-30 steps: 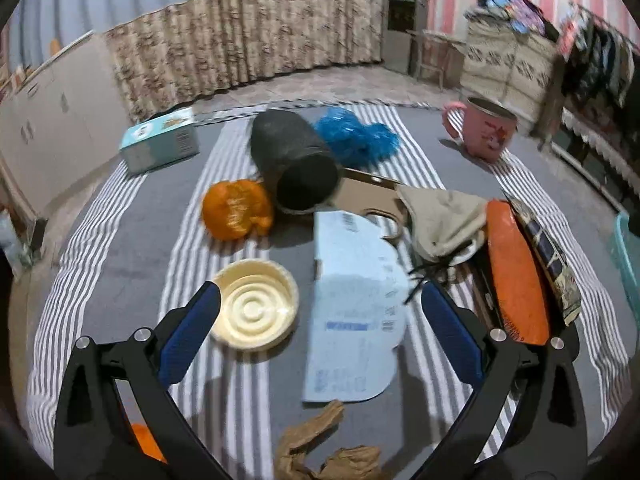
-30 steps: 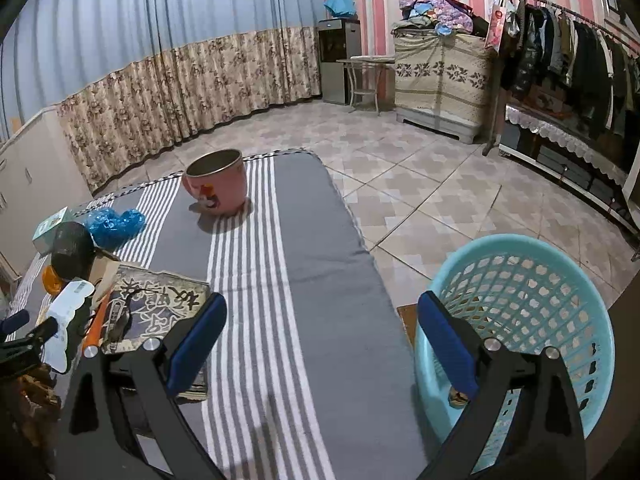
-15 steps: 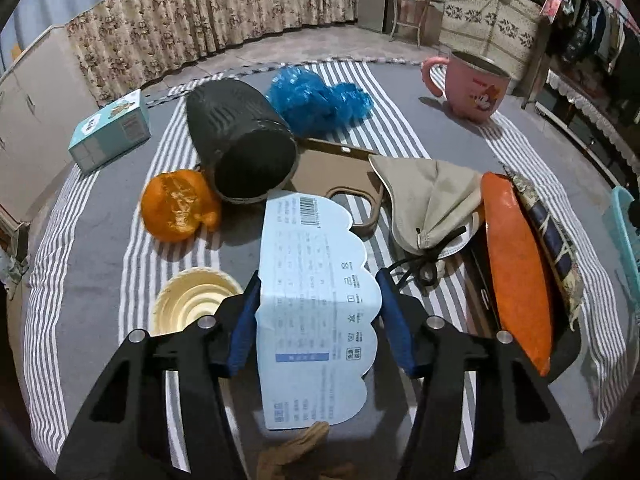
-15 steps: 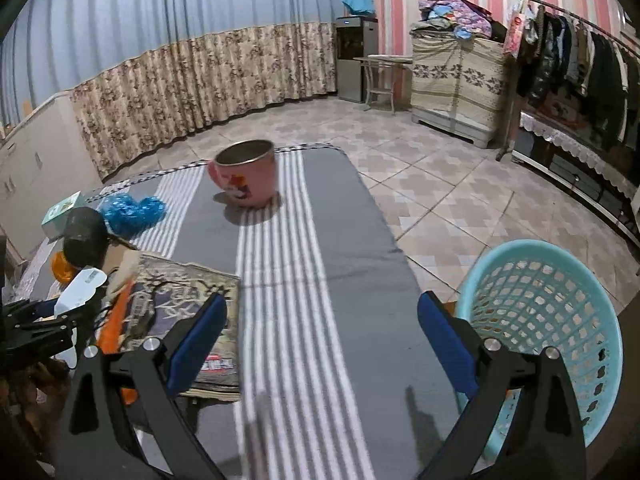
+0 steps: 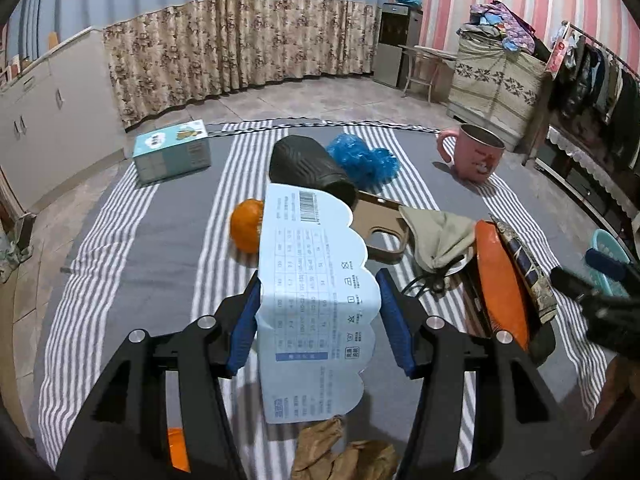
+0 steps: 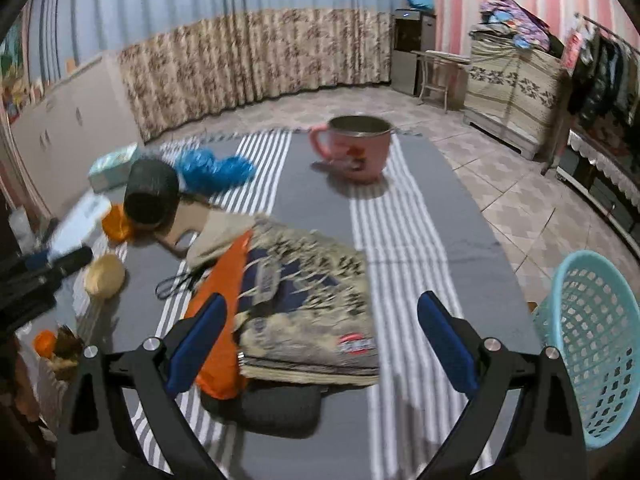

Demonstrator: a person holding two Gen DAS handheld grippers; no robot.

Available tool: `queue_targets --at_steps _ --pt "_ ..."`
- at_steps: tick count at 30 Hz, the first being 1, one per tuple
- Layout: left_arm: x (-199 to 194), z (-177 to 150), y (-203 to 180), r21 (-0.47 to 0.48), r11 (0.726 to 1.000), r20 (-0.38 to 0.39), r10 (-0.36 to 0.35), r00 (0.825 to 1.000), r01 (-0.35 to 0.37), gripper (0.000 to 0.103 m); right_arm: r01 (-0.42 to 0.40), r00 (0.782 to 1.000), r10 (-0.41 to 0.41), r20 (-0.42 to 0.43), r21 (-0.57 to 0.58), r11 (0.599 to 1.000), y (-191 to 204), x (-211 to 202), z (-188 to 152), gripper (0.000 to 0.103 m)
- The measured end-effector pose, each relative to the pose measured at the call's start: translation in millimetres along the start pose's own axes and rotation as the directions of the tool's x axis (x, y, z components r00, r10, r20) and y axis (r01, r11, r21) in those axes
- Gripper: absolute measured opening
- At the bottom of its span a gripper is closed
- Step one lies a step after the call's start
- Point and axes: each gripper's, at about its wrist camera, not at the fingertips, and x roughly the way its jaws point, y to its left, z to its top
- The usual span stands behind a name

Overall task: Collect trash
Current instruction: 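Grasp the patterned banknote paper with the right tool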

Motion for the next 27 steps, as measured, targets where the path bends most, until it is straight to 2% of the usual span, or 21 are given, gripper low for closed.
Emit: queue_targets --at_steps 2,4,5,6,7,8,9,12,15,20,27 --pt "-2.6 -0.7 3.2 -0.001 1.0 0.001 -0.001 1.0 0.001 0.054 0.011 0.999 -0.013 -0.039 -0.035 0.999 11.7 10.7 -2.3 0.093" --pt "-3.9 -0.4 5.2 -0.001 1.0 0.004 -0.005 1.0 0.005 0.054 0.02 0.998 -0.024 -0.064 -0.053 0.998 16.1 17.3 -6.1 0.081" --pt "-4.3 -0.4 5.8 0.0 1.0 0.005 -0.007 1.0 0.007 0.054 0.011 0.996 -0.015 -0.083 -0.056 0.998 15.9 20.9 -7.8 0.065" --pt "-4.5 -0.3 6.4 0.001 1.0 0.006 -0.009 1.0 0.009 0.054 -0.022 0.994 0.017 -0.11 -0.046 0.999 14.8 25.9 -9.0 0.055" --pt "-4.2 -0.3 6.7 0.003 1.0 0.006 -0.009 1.0 0.009 0.054 -0.045 0.992 0.041 -0.12 -0.032 0.998 11.3 26.8 -10.0 0.053" --pt "-4.1 0.0 6.4 0.004 1.0 0.007 -0.009 1.0 0.009 0.054 -0.066 0.991 0.063 -0.122 -0.021 0.998 7.7 27.0 -10.7 0.044" --pt "-4.1 0.1 6.7 0.003 1.0 0.007 -0.011 1.0 0.011 0.054 -0.085 0.989 0.082 -0.12 -0.022 0.996 5.6 24.9 -10.0 0.03" --pt "-5.9 3.2 4.4 0.002 1.0 0.016 -0.016 1.0 0.016 0.054 -0.103 0.991 0.101 -0.092 -0.014 0.995 -3.5 15.8 -6.2 0.012" --pt "-9.8 9.2 -0.5 0.011 1.0 0.034 -0.023 0.999 0.022 0.054 -0.112 0.992 0.112 -0.053 0.014 0.994 -18.5 6.5 0.2 0.007" --pt "-16.1 18.9 -15.9 0.043 0.999 0.068 -0.027 0.997 0.024 0.054 -0.111 0.993 0.112 -0.019 0.05 0.993 -47.9 -3.9 9.6 0.007" --pt "-12.0 23.1 -36.9 0.061 0.998 0.064 -0.034 0.997 0.03 0.054 -0.117 0.993 0.115 0.028 0.111 0.987 -87.7 -15.3 13.2 0.003"
